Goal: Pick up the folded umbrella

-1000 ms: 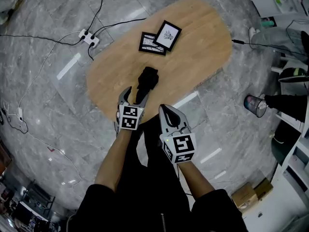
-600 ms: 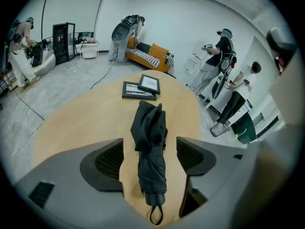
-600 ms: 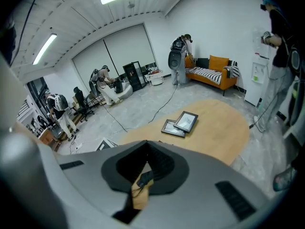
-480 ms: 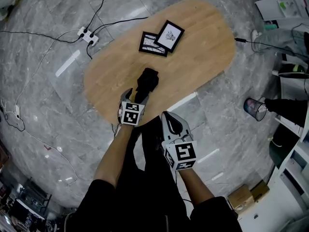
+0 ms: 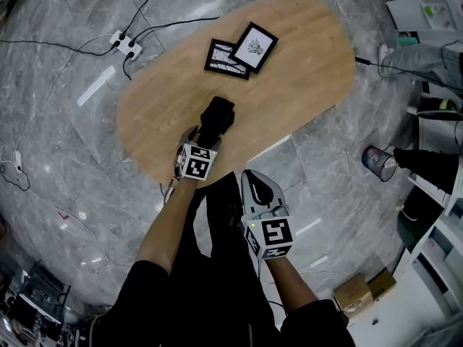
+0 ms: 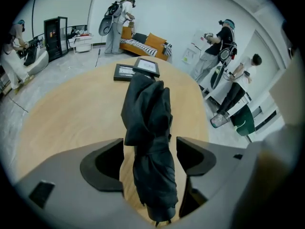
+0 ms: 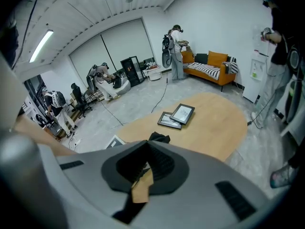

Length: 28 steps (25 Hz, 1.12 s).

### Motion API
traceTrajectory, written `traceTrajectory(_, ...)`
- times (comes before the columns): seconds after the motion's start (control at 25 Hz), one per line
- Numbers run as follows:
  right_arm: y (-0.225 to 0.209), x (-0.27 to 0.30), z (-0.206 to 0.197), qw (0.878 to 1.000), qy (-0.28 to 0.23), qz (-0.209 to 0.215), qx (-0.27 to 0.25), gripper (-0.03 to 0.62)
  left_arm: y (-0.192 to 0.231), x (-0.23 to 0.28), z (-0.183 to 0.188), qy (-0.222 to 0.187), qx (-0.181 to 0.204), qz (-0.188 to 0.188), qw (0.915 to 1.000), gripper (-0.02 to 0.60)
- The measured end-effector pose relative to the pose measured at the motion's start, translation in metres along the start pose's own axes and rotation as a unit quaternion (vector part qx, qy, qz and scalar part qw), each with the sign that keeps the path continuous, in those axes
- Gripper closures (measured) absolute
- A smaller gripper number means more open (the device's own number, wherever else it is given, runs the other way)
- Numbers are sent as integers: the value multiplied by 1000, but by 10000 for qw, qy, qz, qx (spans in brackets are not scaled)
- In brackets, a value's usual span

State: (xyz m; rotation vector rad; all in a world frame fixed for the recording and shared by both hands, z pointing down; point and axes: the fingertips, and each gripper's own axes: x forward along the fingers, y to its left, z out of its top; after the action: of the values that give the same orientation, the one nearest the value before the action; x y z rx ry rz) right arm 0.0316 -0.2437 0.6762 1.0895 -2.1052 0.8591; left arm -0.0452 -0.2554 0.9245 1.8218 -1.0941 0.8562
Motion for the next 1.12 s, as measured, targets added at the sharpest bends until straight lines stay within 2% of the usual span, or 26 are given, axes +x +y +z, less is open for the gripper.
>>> traceTrajectory(0.2, -3, -1, -14, 9998, 102, -53, 136, 583, -2, 11, 3, 10, 362, 185, 9992, 242)
traceTrajectory(0.44, -5, -5, -26, 9993, 207, -131, 285, 583, 0, 21, -7, 300, 824, 616, 9942, 244)
traceTrajectory(0.6, -6, -6, -27, 9991, 223, -144, 325, 583, 0, 26, -13, 384, 892, 684, 9929, 247)
traceTrajectory(1.0, -13, -6, -31, 9988, 228, -200, 387, 583, 2, 21, -14, 444, 1108, 703, 9904, 336)
traceTrajectory(1.12, -10, -6, -31, 9988, 235, -163, 405, 583, 7, 14, -16, 490, 1084, 682, 9906, 341)
